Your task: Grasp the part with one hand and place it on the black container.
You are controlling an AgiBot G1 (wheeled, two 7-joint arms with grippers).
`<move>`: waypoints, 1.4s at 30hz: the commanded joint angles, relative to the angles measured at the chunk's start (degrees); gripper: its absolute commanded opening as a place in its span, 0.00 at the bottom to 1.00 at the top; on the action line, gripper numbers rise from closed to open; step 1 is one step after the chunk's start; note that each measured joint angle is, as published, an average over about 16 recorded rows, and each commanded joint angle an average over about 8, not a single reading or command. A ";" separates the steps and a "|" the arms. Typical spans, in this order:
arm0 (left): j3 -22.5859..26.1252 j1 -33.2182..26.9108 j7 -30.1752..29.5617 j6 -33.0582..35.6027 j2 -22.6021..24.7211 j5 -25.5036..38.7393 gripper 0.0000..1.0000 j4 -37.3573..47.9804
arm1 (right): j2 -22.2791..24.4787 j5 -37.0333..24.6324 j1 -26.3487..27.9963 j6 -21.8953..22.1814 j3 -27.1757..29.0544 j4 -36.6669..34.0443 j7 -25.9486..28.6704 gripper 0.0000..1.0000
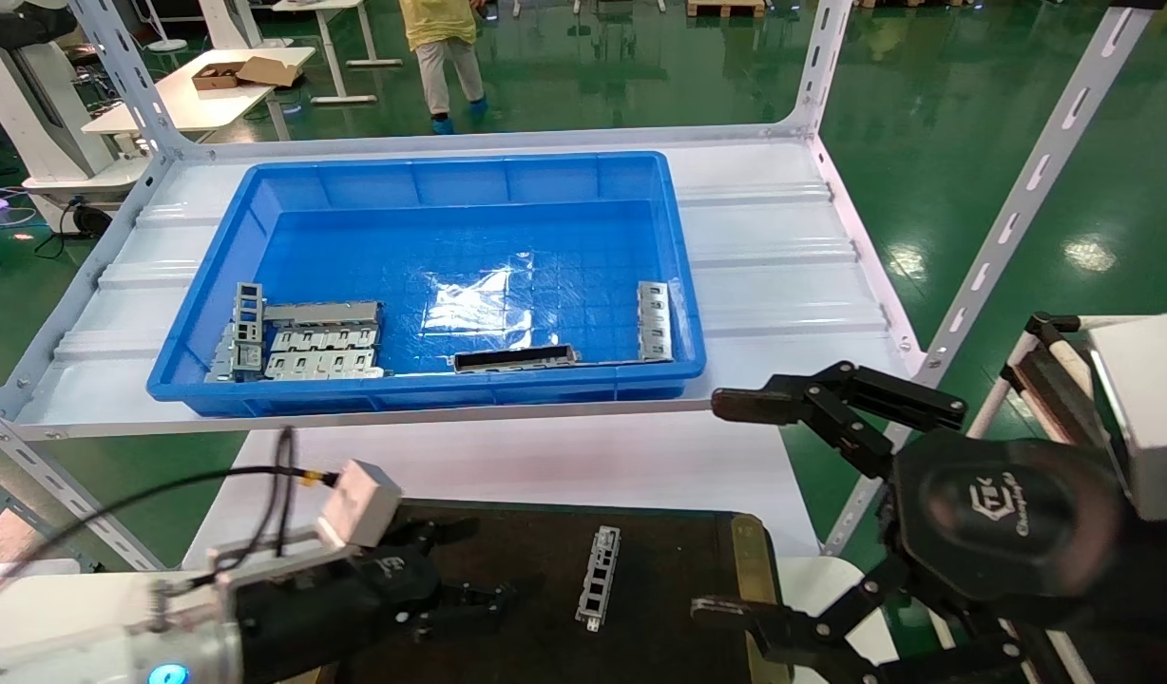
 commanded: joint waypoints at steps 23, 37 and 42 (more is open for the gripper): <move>-12.51 -1.06 15.60 25.09 -6.68 -17.98 1.00 0.49 | 0.00 0.00 0.00 0.00 -0.01 0.00 0.00 1.00; -14.20 -4.06 15.12 29.07 -7.31 -20.68 1.00 -0.46 | 0.00 0.01 0.00 0.00 -0.01 0.00 0.00 1.00; -14.56 -5.10 14.91 30.22 -7.37 -21.23 1.00 -0.62 | 0.00 0.01 0.00 0.00 -0.01 0.00 0.00 1.00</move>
